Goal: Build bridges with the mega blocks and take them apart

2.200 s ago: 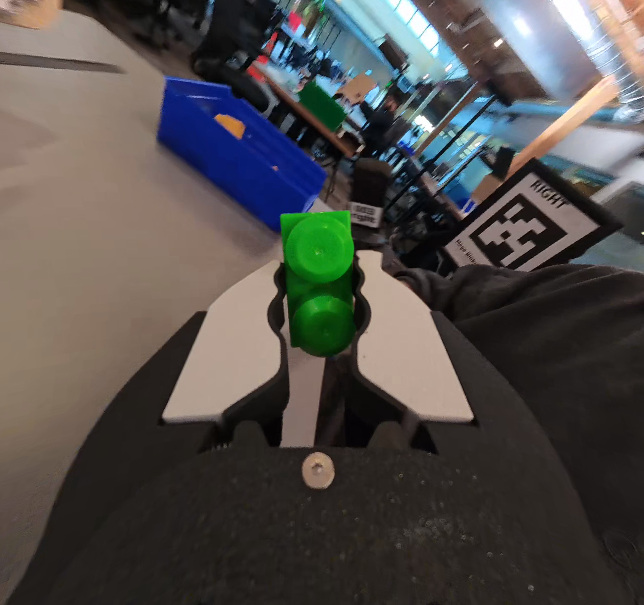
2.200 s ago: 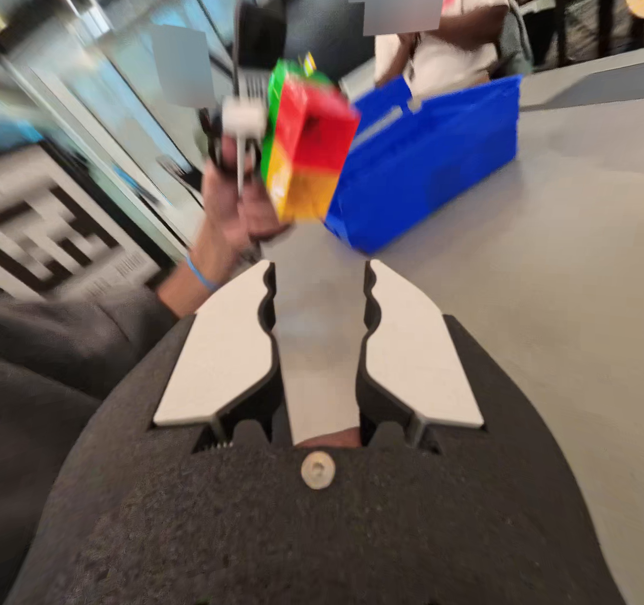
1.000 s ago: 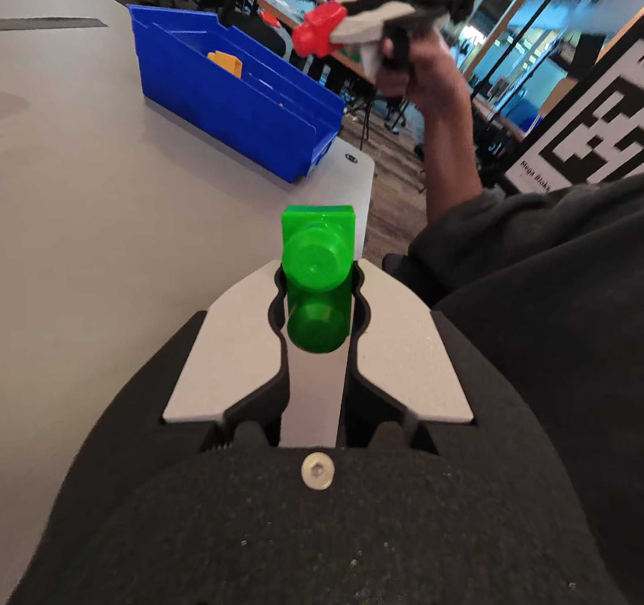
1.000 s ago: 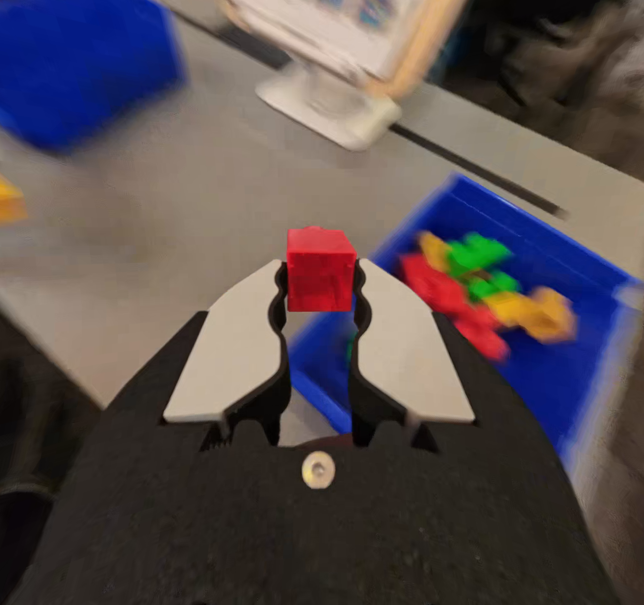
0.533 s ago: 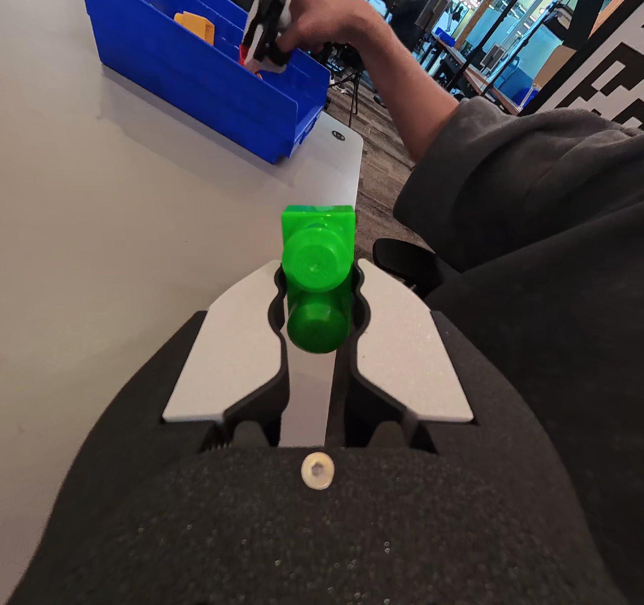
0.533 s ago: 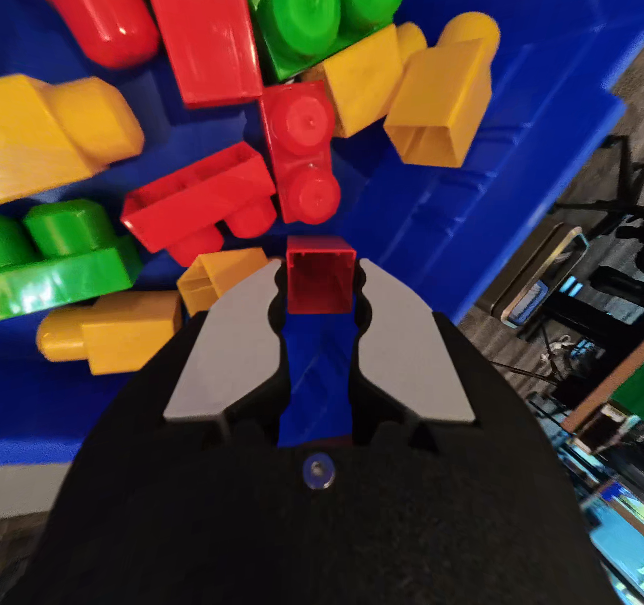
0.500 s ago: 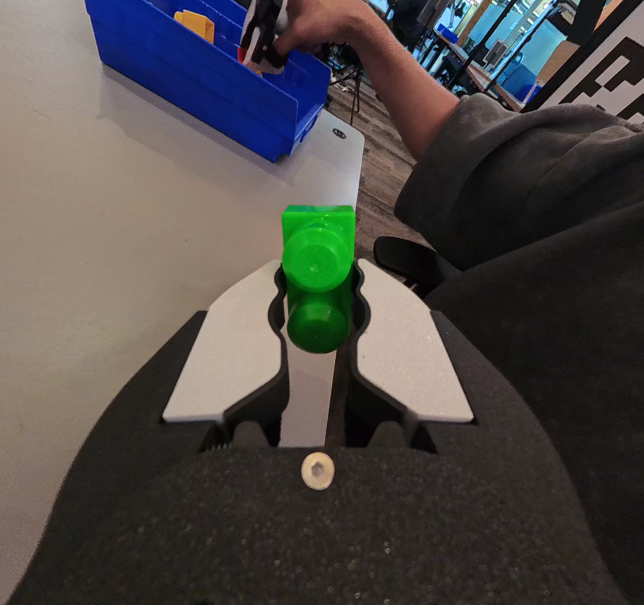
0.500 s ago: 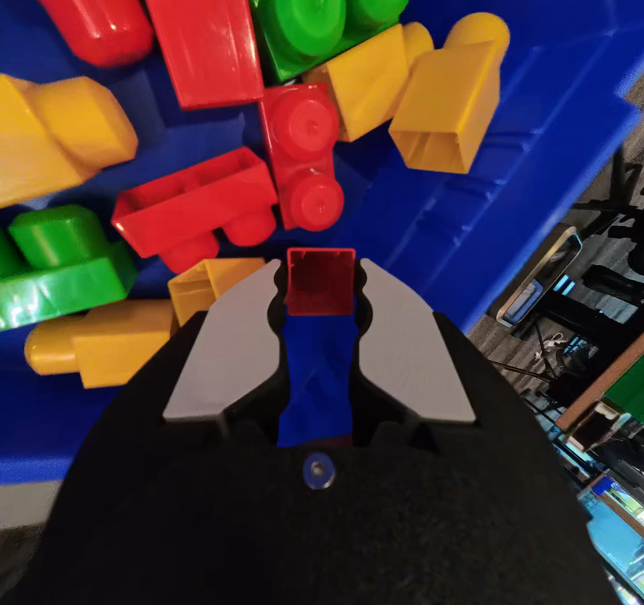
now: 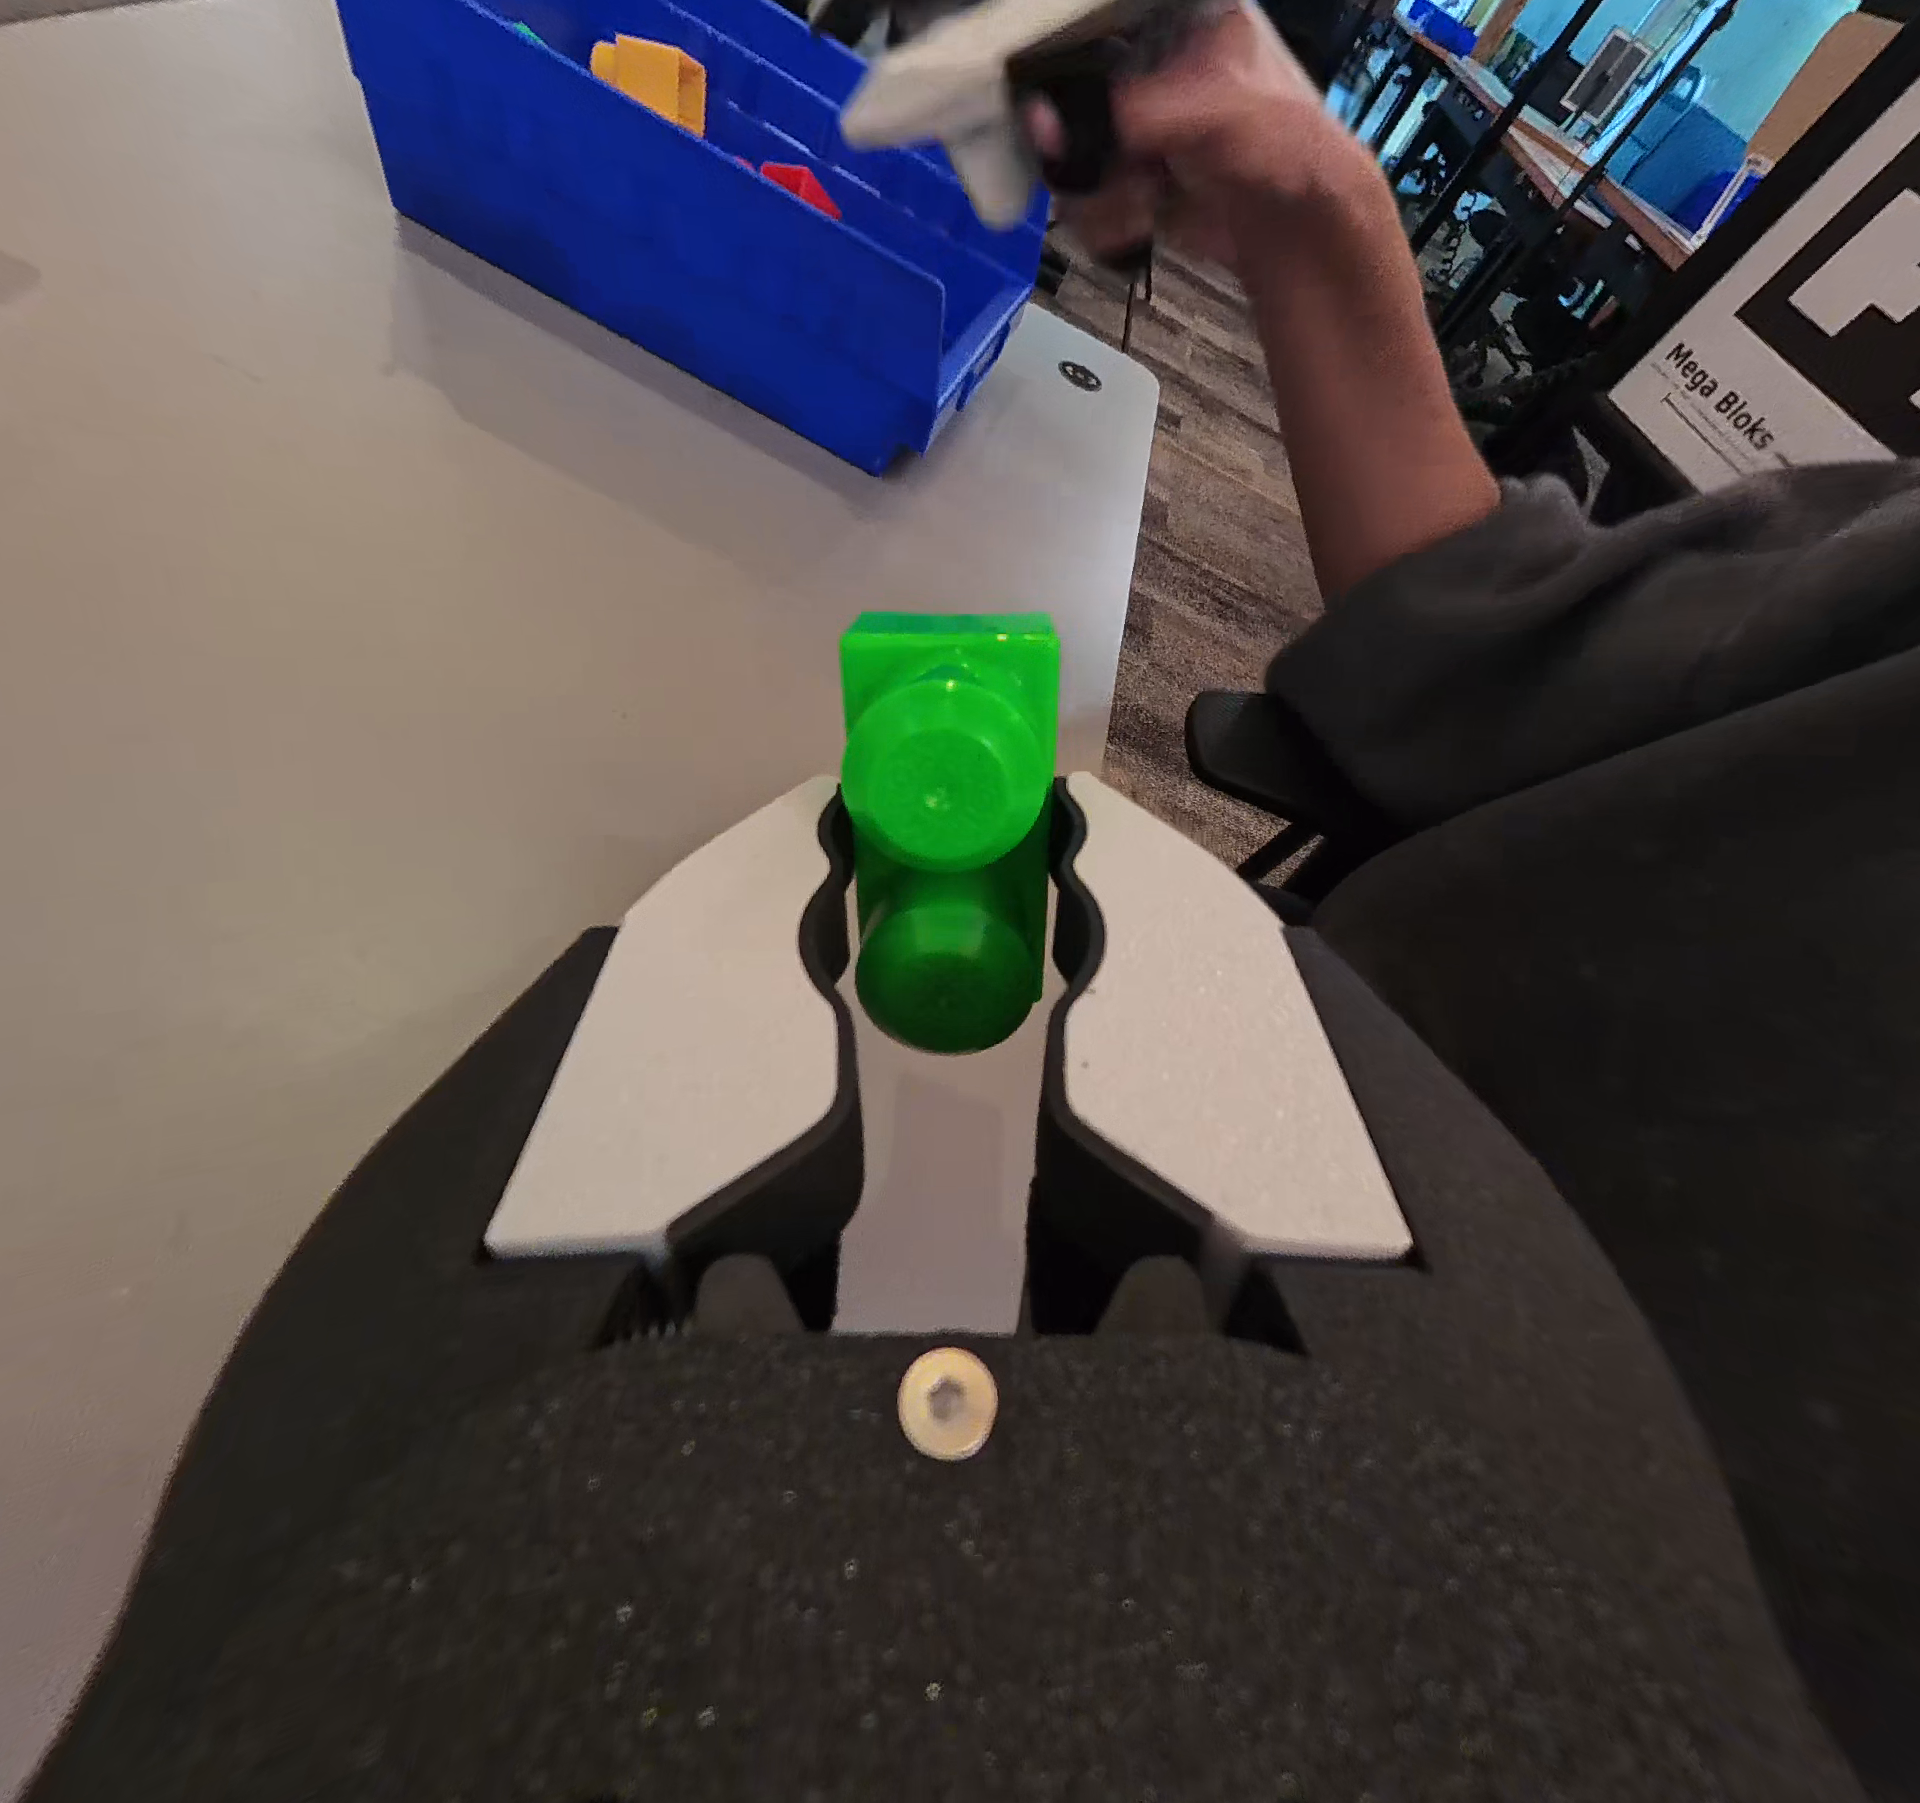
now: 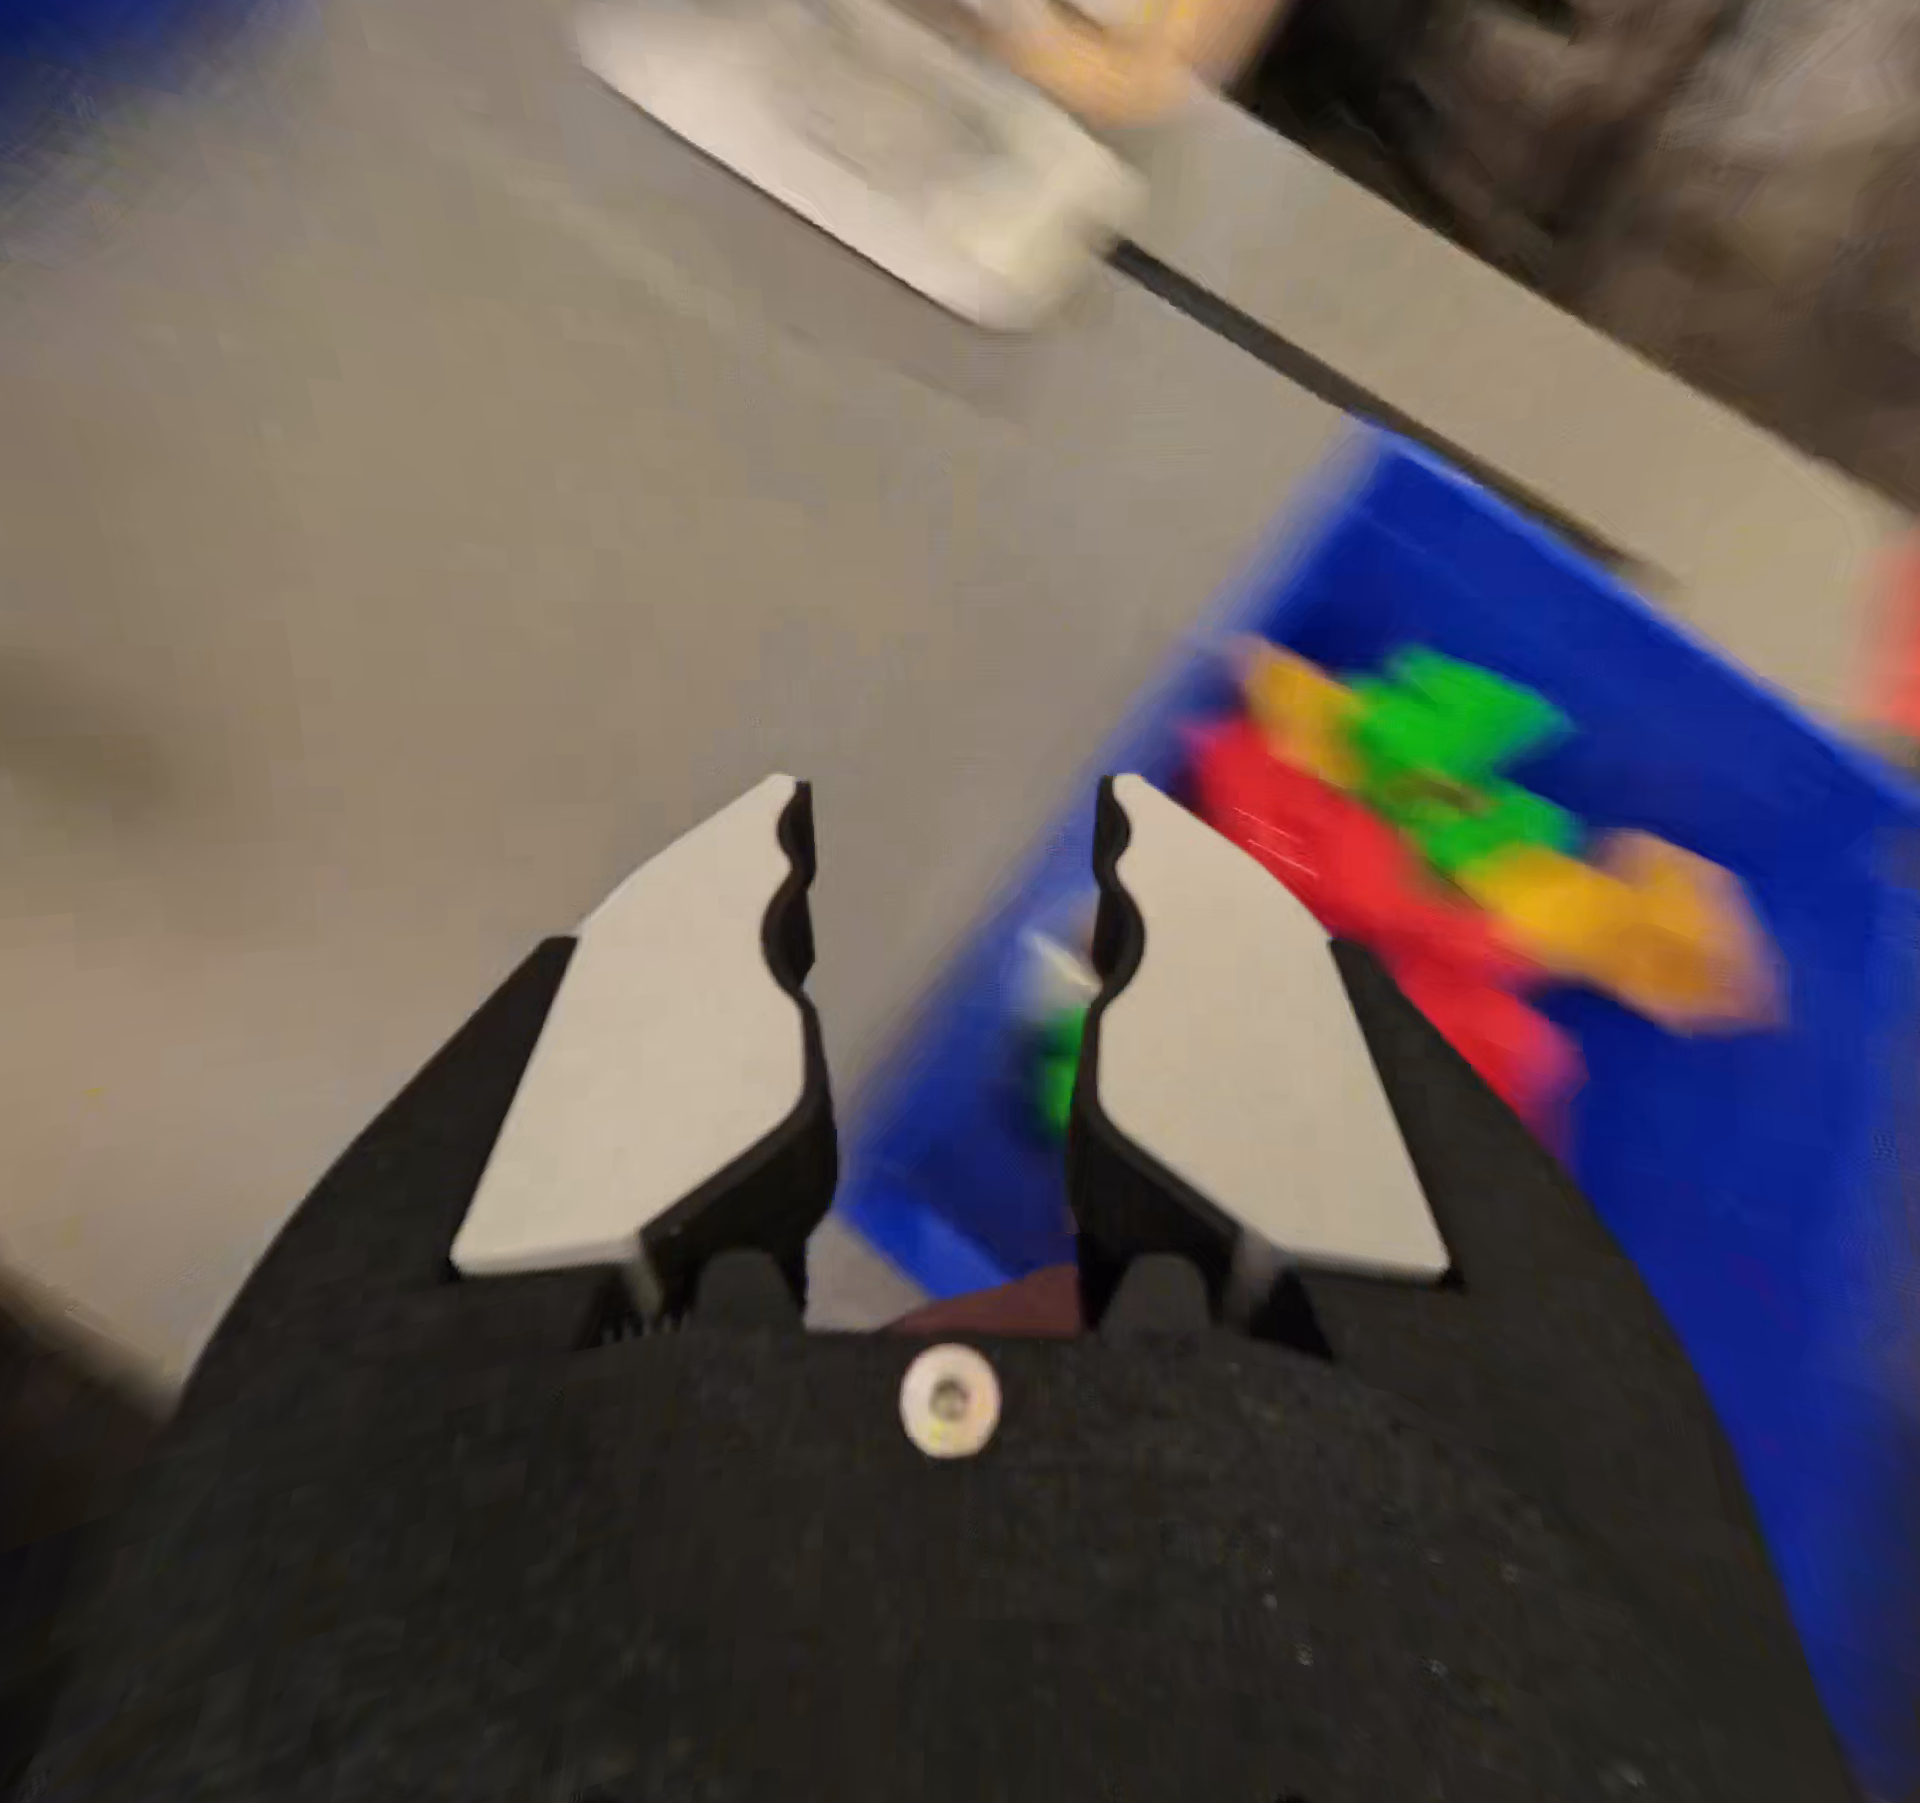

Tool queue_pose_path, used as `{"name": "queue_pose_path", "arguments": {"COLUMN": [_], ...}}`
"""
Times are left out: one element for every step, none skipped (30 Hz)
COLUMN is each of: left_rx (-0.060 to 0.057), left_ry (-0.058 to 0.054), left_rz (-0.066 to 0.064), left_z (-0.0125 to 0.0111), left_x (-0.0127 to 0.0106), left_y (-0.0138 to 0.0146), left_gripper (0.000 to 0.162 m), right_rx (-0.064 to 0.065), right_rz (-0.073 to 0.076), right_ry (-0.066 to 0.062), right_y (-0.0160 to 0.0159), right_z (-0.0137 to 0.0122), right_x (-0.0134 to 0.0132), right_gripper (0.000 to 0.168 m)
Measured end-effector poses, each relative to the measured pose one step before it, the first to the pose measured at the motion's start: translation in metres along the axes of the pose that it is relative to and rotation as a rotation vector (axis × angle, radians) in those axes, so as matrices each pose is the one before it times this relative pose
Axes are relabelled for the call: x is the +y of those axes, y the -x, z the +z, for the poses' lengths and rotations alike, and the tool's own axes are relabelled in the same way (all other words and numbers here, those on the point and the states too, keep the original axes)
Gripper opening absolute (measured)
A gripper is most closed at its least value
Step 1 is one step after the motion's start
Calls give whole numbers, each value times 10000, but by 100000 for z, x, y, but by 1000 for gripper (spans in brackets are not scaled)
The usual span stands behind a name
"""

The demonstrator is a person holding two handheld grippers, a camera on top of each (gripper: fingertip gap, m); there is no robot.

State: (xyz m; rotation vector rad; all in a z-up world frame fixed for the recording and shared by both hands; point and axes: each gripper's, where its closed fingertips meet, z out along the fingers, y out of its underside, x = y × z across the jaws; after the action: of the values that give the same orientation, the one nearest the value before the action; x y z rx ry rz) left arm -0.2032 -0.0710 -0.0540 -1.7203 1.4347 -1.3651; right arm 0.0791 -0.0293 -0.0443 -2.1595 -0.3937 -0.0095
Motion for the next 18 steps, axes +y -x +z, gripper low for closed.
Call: {"name": "queue_pose_path", "arguments": {"left_rx": [-57,-42,-10,53,124,116,51,77,174,170,88,76,94,80,53,32,21,-6], "left_ry": [-140,-233,-344,-429,-450,-400,-355,-304,-213,-144,-142,-135,-115,-86,-11,55,98,123], "left_rz": [25,24,-14,-95,-173,-215,-210,-193,-191,-204,-218,-212,-182,-144,-105,-59,-23,-3], "left_z": [-51,-62,-97,-100,-83,-67,-91,-111,-119,-105,-94,-64,-27,-5,46,86,118,150], "left_x": [-223,-319,-444,-566,-583,-558,-482,-404,-256,-115,-62,-8,12,24,103,197,291,328], "left_y": [89,73,47,6,-55,10,109,89,-31,-20,87,90,43,25,39,51,34,38], "left_gripper": [35,35,35,35,35,35,35,35,35,35,35,35,35,35,35,35,35,35], "right_rx": [-2193,-1979,-1619,-1177,-985,-774,-569,-566,-395,-154,-54,-62,39,20,-172,-107,50,-28], "right_rz": [510,698,850,914,878,675,451,278,179,90,23,58,138,136,144,71,-27,-66], "right_ry": [-1291,-1189,-897,-601,-559,-165,170,74,-148,-279,-175,-13,-2,-114,-192,-85,-106,-58], "right_y": [4845,4099,3026,1926,1322,873,628,730,595,300,198,198,12,39,304,198,-32,61], "right_z": [-199,648,1271,1543,1508,1378,1218,1040,909,792,731,738,688,574,458,341,186,67], "right_x": [-1491,-905,-80,587,846,1263,1272,775,319,74,160,338,314,116,-1,10,-65,-74], "right_gripper": [51,51,51,54,55,57,62,63,63,63,63,63,64,64,65,64,64,62]}}
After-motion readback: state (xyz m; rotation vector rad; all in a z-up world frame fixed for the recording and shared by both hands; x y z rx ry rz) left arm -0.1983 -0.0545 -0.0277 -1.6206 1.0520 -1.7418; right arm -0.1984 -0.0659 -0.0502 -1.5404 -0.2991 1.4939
